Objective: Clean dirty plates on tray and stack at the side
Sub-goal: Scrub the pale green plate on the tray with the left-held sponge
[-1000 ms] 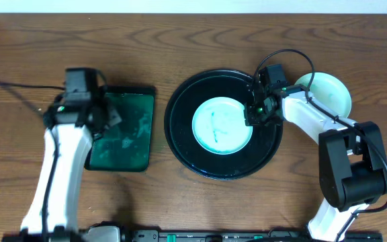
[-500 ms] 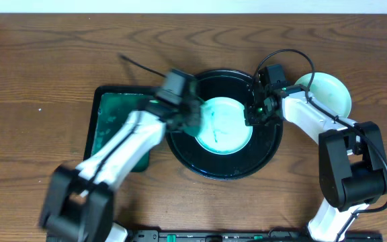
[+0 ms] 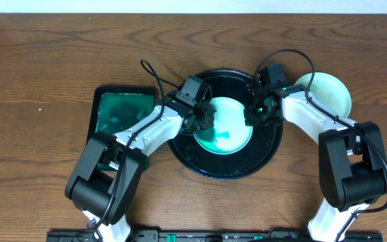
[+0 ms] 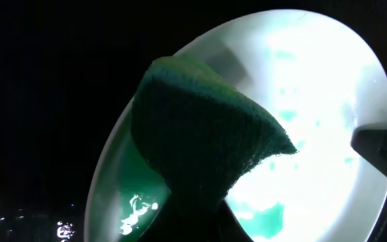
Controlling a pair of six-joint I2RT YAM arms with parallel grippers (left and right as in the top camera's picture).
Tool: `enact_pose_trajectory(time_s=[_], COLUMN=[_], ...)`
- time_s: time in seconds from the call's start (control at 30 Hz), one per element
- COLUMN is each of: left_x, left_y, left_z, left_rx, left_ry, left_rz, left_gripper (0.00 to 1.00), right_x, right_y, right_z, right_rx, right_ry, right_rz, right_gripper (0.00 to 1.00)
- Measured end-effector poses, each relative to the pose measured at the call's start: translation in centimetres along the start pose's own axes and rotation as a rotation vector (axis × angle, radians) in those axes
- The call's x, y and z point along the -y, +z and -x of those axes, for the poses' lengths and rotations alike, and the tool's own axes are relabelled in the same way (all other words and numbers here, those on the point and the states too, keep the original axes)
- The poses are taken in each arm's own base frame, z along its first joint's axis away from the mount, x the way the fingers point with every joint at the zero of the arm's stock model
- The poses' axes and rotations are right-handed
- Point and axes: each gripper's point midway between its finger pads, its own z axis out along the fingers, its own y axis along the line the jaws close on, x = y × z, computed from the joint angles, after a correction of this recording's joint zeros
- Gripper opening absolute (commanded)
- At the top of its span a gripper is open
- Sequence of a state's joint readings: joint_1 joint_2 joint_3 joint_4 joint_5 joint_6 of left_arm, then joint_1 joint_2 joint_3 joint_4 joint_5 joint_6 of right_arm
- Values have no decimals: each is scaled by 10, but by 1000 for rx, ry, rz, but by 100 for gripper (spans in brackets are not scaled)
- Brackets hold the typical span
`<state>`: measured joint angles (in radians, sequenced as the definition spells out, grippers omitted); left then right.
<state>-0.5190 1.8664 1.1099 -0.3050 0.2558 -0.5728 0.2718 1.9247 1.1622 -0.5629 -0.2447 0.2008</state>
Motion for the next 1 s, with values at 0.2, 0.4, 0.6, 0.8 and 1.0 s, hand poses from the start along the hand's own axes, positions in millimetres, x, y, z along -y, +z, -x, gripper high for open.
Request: enact_pose_trajectory(time_s=[0.2, 0.4, 0.6, 0.8, 1.0], left_x=[16, 57, 78, 65, 9], left_y=[14, 28, 31, 29, 11], left_z=[-3, -5, -24, -29, -23], left_rx=[-26, -79, -135, -182, -185], left_ry=[-11, -47, -27, -82, -214], left_rz=[-77, -298, -349, -270, -28], left_gripper=[7, 7, 8, 7, 7], right_x=[0, 0, 0, 0, 0], right_y=[0, 0, 0, 0, 0], right_z=[0, 0, 0, 0, 0], right_rx=[0, 0, 0, -1, 0], right_ry=[0, 0, 0, 0, 0], right_rz=[0, 0, 0, 0, 0], right_gripper=[1, 1, 1, 1, 1])
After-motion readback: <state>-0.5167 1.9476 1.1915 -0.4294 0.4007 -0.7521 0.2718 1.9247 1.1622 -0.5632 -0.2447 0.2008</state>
